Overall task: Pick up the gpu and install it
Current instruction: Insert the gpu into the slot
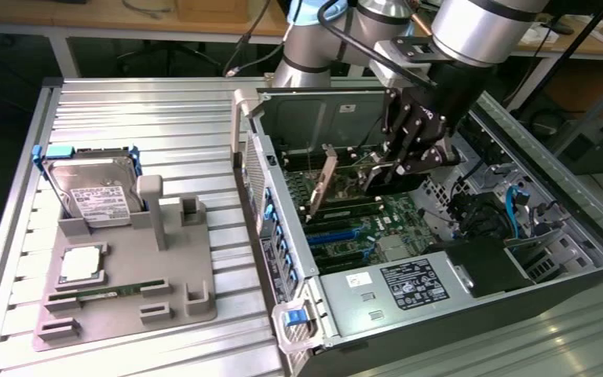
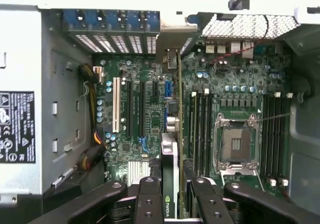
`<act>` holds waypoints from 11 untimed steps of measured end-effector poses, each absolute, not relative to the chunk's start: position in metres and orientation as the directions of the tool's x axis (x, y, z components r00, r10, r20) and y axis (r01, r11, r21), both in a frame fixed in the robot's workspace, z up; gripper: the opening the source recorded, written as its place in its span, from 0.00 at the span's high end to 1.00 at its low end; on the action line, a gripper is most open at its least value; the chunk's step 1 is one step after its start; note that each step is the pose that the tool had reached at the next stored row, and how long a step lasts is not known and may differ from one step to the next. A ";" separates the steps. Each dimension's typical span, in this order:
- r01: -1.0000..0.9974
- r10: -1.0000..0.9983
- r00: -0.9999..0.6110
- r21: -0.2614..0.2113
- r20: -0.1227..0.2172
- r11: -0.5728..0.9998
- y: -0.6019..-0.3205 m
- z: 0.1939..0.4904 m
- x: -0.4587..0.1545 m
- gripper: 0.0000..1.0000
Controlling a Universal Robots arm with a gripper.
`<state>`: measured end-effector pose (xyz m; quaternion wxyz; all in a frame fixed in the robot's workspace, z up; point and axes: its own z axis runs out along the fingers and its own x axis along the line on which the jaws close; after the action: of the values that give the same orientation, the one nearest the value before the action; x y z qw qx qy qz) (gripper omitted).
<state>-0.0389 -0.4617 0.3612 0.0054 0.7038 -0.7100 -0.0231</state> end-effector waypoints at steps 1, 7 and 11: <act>-0.999 -0.999 -0.028 0.040 -0.025 0.027 -0.462 0.359 -0.039 0.73; -0.998 -0.998 -0.050 0.040 -0.025 0.049 -0.462 0.347 -0.041 0.73; -0.998 -0.998 -0.050 0.040 -0.025 0.049 -0.462 0.340 -0.043 0.73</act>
<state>-0.0426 -0.4617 0.3398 0.0049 0.6892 -0.7241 -0.0232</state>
